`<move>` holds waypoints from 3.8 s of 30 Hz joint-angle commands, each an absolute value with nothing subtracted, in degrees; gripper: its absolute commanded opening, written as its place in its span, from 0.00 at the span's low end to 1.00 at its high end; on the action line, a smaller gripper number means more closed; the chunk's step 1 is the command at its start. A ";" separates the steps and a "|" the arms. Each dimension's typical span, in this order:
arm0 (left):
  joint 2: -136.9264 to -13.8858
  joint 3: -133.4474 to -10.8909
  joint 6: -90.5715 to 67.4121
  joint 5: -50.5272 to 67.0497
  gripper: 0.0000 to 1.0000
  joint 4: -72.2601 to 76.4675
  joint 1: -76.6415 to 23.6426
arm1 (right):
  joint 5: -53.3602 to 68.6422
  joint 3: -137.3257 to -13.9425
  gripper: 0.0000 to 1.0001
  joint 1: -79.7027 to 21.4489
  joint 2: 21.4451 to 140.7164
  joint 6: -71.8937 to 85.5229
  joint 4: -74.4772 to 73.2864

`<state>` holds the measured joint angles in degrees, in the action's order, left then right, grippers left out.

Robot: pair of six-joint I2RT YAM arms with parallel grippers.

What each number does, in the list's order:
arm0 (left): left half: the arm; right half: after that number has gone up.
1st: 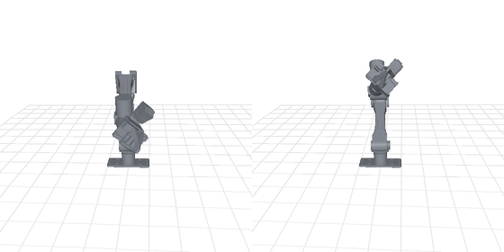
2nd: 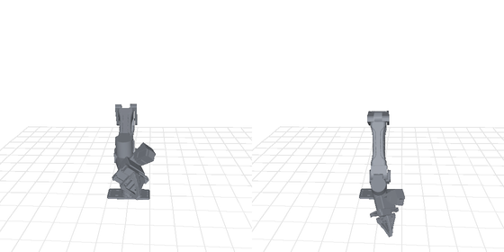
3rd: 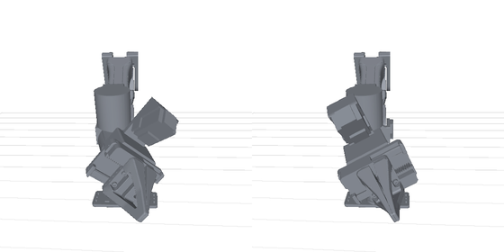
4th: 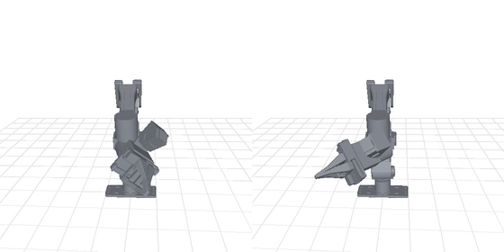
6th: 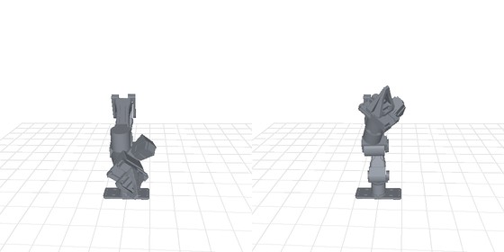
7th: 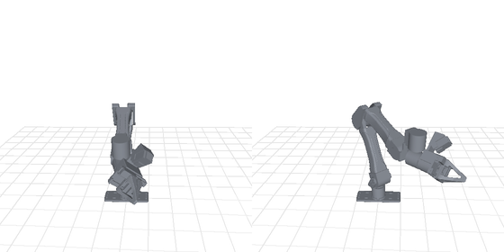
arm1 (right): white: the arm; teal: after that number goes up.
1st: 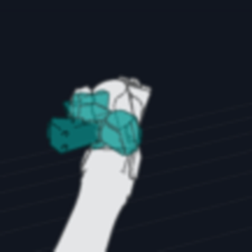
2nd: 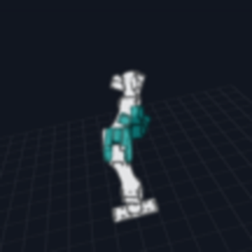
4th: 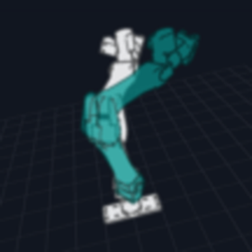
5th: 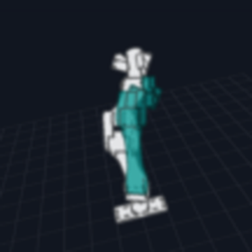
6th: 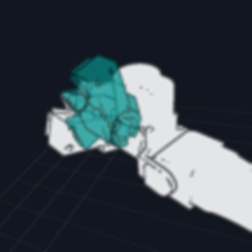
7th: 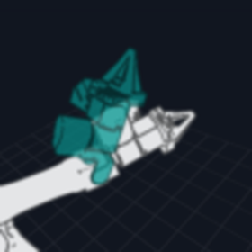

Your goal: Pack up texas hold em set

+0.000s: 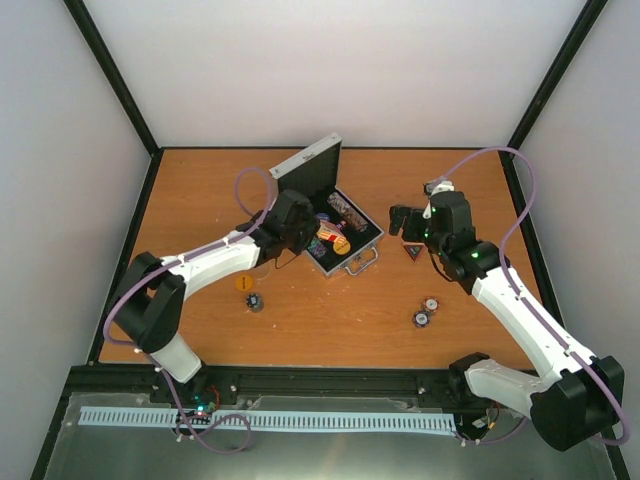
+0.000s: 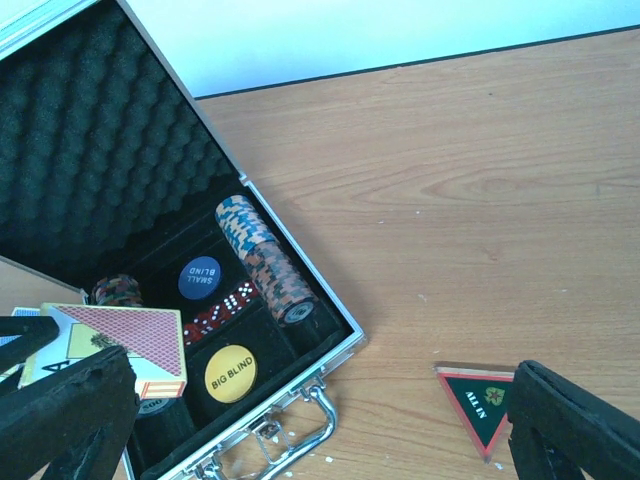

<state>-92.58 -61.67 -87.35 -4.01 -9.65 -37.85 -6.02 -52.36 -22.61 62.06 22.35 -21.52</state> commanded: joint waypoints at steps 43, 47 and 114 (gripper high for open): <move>-104.92 -68.46 -88.31 3.52 0.42 -9.85 -40.13 | -3.01 -50.23 1.00 -19.61 60.79 24.21 -20.23; -103.31 -68.48 -85.77 5.46 0.64 -13.72 -39.37 | -3.29 -50.19 1.00 -19.60 60.32 24.08 -20.22; -110.03 -79.70 -62.08 13.90 0.49 -24.29 -39.11 | -0.01 -52.88 0.98 -19.50 63.85 25.14 -20.39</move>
